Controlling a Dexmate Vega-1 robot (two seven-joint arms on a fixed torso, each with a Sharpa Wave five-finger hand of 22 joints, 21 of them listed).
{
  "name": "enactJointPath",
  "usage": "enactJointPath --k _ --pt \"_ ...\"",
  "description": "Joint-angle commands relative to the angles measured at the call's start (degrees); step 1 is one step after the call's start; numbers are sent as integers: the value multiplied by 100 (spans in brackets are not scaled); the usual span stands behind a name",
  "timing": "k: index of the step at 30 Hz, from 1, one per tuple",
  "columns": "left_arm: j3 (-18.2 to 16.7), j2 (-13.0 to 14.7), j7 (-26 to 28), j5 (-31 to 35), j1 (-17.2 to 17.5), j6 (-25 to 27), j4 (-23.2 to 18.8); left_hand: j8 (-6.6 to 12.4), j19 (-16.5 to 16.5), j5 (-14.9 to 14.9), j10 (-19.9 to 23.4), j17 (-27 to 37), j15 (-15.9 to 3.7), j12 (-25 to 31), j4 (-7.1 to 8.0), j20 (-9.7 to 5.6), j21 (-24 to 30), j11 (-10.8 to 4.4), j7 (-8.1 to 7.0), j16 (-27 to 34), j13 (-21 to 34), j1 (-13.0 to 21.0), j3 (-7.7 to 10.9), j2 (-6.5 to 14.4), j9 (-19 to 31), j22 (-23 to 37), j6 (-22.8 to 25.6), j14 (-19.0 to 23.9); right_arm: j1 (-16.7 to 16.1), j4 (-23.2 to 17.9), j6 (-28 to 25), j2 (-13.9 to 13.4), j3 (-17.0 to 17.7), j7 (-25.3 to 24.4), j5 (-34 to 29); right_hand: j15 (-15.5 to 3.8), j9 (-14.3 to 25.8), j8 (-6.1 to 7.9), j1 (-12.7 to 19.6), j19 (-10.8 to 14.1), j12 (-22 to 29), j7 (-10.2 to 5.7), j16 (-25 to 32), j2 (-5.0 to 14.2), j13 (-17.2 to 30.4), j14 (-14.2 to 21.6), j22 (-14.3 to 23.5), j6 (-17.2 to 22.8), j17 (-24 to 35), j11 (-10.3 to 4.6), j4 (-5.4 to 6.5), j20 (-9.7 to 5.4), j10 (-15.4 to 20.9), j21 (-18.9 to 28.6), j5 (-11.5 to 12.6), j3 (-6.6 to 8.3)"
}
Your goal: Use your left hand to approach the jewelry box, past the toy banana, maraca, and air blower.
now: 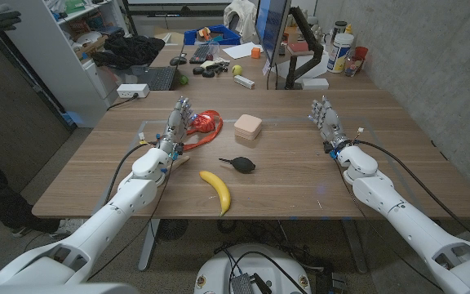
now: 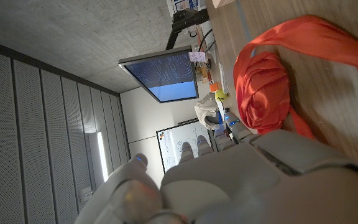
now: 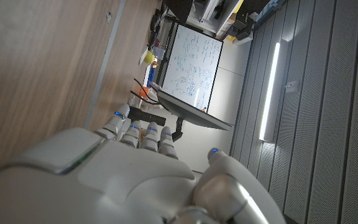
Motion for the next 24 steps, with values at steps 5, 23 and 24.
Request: enactJointPath --k 5,23,24 --pt "-76 -7 86 364 6 -166 -2 25 -48 43 -36 7 -283 38 -4 -153 34 -1 -68 30 7 16 47 414 21 13 14 -48 27 27 -1 20 -27 -10 -37 2 18 35 8 -46 38 -40 39 331 25 -24 19 -3 25 -52 -5 2 6 13 39 34" --pt "-56 99 527 970 -114 -296 -224 47 -56 58 -41 3 -278 38 -23 -83 14 -12 -110 29 7 53 57 432 22 8 75 -49 20 32 113 -28 -23 57 -92 -1 17 36 15 -34 38 -43 33 343 25 -23 20 -7 23 -54 -8 -1 12 -14 46 4" --pt "-52 107 549 1002 -126 -294 -234 47 -56 59 -40 3 -280 38 -25 -80 13 -7 -113 29 8 56 58 432 22 8 79 -50 21 36 125 -29 -24 64 -96 -2 17 36 16 -34 38 -41 31 344 25 -26 20 -7 23 -54 -8 1 11 -16 47 2"
